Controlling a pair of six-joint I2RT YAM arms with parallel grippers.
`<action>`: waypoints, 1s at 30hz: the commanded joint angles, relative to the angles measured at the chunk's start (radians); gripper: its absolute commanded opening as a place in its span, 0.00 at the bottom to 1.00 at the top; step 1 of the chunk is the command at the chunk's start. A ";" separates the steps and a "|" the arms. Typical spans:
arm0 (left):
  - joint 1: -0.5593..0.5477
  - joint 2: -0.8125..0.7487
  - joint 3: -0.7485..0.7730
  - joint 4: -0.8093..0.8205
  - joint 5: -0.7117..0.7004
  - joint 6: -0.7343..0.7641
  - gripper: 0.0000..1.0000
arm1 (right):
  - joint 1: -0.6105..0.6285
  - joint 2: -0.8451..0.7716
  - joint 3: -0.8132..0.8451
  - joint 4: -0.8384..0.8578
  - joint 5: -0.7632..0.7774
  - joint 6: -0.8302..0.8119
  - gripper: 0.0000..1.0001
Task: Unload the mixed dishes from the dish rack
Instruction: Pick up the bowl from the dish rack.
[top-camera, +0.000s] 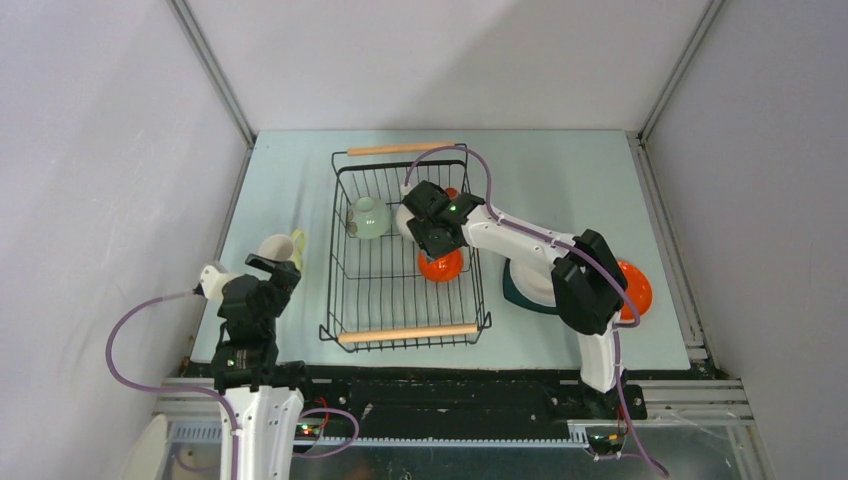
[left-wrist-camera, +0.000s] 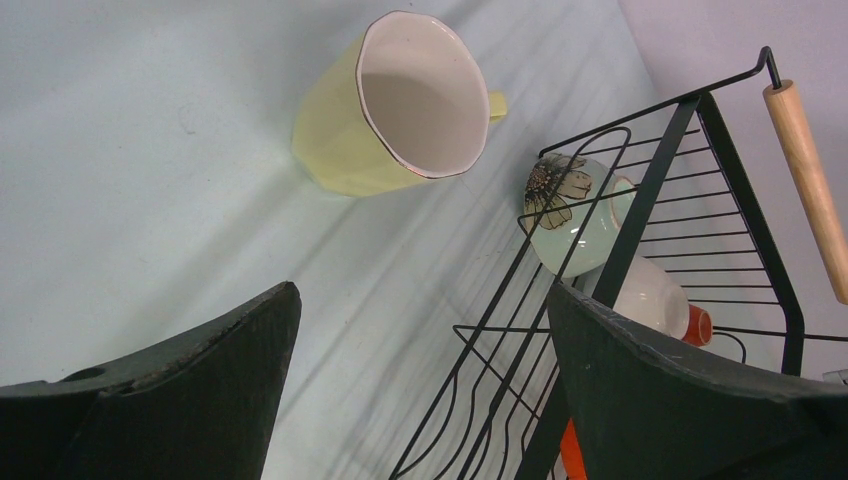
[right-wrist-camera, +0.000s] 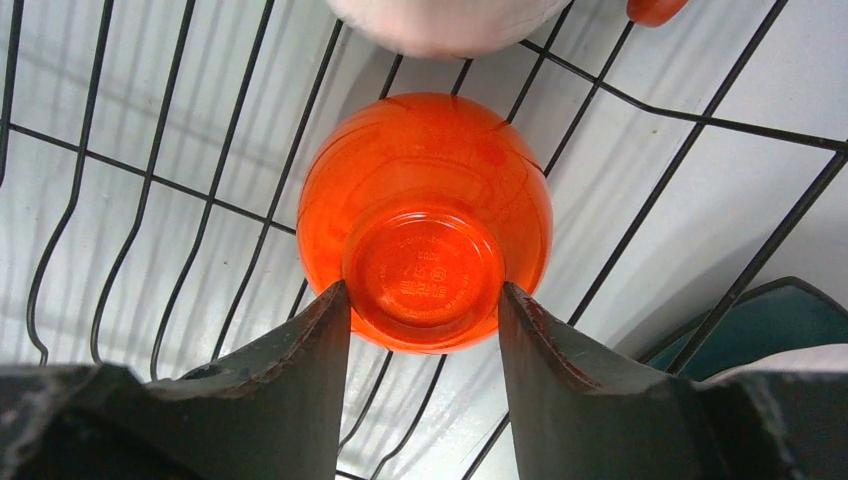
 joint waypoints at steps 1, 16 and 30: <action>0.006 -0.011 0.024 0.014 0.016 0.024 1.00 | 0.002 -0.038 -0.007 0.016 0.042 0.019 0.22; 0.006 -0.024 0.043 0.009 0.039 0.030 1.00 | 0.070 -0.211 -0.063 0.101 0.154 0.024 0.00; 0.006 -0.026 0.084 0.120 0.306 0.082 1.00 | 0.056 -0.511 -0.323 0.404 -0.083 0.066 0.00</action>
